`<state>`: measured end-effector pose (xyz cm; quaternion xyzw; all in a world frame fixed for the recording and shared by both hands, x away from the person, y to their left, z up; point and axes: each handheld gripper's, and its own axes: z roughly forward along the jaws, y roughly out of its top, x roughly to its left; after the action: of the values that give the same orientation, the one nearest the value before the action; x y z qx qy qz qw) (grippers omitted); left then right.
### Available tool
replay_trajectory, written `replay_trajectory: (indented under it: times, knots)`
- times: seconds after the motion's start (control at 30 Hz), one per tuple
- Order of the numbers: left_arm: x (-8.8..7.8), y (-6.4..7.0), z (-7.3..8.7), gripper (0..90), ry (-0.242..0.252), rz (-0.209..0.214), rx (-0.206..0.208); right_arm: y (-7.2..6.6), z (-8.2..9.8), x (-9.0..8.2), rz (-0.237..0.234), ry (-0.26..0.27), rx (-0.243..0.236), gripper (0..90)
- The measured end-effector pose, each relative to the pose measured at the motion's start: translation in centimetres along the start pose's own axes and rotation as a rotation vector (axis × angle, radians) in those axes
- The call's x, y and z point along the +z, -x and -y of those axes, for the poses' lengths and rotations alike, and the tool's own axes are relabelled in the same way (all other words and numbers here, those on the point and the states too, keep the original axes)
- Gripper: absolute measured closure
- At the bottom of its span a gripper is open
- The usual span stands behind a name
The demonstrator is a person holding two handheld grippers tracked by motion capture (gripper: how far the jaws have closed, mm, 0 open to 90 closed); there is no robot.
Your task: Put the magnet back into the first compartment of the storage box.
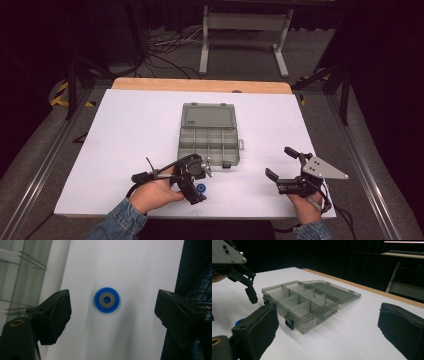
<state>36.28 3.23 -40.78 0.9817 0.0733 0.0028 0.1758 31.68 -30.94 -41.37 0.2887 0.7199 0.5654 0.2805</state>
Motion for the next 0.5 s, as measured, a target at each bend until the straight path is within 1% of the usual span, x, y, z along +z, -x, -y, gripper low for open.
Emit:
replay_trajectory:
  times: [0.03, 0.1, 0.13, 0.23, 0.27, 0.33, 0.37, 0.5]
  knots:
    - [0.1, 0.1, 0.0, 15.2, -0.005, 0.000, -0.007, 0.0, 0.0, 0.0, 0.000, 0.000, 0.000, 4.0]
    - [0.6, 0.1, -0.1, 15.3, -0.015, 0.004, 0.002, 0.0, 0.0, 0.0, -0.001, 0.000, 0.000, 4.0]
    - [0.7, 0.1, -0.1, 15.4, -0.020, 0.008, -0.006, 0.0, 0.0, 0.0, 0.000, -0.001, 0.000, 4.0]
    - [1.1, 0.1, 0.0, 15.7, -0.034, 0.011, -0.008, 0.0, 0.0, 0.0, 0.000, -0.003, 0.000, 4.0]
    - [1.3, 0.0, 0.0, 16.0, -0.035, 0.012, -0.004, 0.0, 0.0, 0.0, 0.000, -0.003, 0.001, 4.0]
    - [1.4, 0.0, 0.0, 16.6, -0.037, 0.015, -0.012, 0.0, 0.0, 0.0, -0.002, -0.002, -0.001, 4.0]
    - [1.5, 0.0, 0.0, 17.1, -0.044, 0.013, -0.006, 0.0, 0.0, 0.1, -0.003, -0.002, 0.000, 4.0]
    - [1.7, -0.1, 0.0, 19.2, -0.036, 0.015, -0.012, 0.0, 0.1, 0.1, -0.004, -0.004, 0.002, 4.0]
